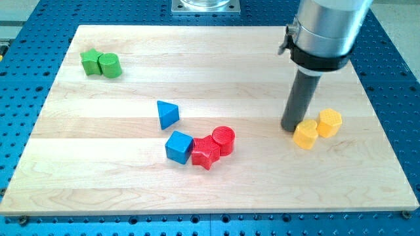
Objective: Place the heart at the top left of the red star
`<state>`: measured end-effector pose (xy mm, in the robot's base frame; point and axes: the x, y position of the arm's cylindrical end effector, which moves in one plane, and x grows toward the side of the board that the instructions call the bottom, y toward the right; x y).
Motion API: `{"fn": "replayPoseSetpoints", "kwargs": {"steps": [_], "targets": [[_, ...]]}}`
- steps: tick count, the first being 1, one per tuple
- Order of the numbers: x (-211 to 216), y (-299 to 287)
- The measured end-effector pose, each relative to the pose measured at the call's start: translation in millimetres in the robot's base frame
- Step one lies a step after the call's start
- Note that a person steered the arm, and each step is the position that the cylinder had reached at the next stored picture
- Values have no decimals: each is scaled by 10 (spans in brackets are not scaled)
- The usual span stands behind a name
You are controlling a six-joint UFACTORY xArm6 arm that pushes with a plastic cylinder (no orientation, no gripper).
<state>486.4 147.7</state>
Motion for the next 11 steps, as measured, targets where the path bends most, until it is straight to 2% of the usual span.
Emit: {"fn": "replayPoseSetpoints", "kwargs": {"steps": [1,3,5,6,7,9,10,11], "targets": [[287,11],[1313,-43],[932,705],[818,388],[710,631],[175,-794],[-125,-454],[-208,-1050]]}}
